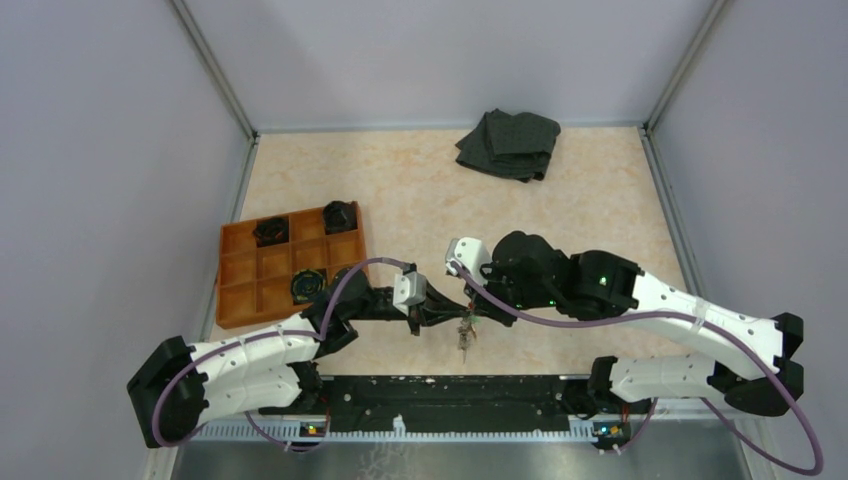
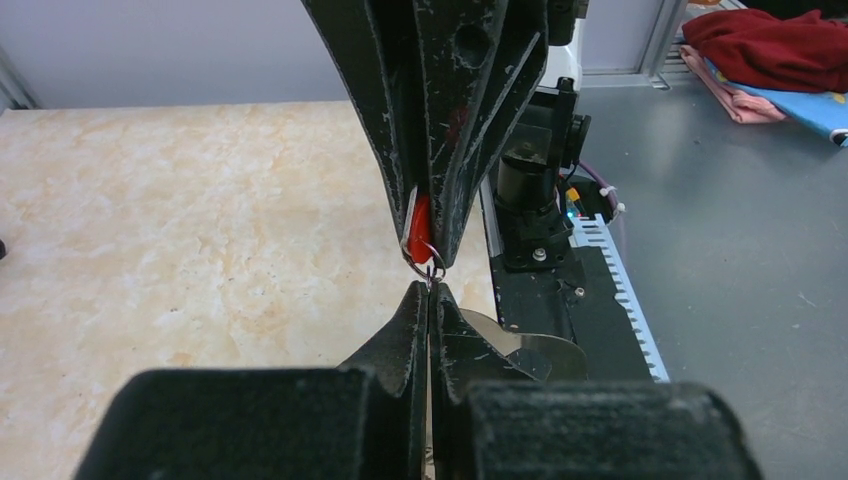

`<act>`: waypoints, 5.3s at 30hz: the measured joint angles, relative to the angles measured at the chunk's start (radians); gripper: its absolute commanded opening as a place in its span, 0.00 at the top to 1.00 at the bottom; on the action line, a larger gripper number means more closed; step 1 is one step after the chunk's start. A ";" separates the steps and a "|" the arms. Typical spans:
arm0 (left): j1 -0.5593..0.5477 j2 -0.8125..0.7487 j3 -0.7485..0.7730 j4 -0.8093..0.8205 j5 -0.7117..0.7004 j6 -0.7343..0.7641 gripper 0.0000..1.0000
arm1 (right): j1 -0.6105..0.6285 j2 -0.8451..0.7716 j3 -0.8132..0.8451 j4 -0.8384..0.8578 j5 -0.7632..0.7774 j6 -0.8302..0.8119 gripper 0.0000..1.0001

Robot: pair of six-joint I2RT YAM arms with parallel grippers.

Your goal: Remove the keys from the keyring

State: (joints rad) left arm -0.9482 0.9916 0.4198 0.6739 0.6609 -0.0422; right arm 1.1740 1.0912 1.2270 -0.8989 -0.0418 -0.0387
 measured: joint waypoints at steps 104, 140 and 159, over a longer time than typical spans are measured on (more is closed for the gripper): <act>-0.040 0.032 -0.029 0.067 -0.181 0.015 1.00 | 0.055 0.085 0.085 -0.094 0.191 -0.058 1.00; -0.042 -0.046 -0.098 0.192 -0.271 -0.055 0.70 | 0.060 0.128 0.124 -0.126 0.358 -0.049 1.00; -0.042 0.014 -0.079 0.169 -0.276 -0.008 0.64 | 0.060 0.138 0.131 -0.140 0.333 -0.073 1.00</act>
State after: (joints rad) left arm -0.9901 1.0054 0.3408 0.8433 0.3847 -0.0502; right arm 1.2343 1.2289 1.3579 -1.0389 0.2916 -0.1120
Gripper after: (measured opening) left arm 0.362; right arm 0.022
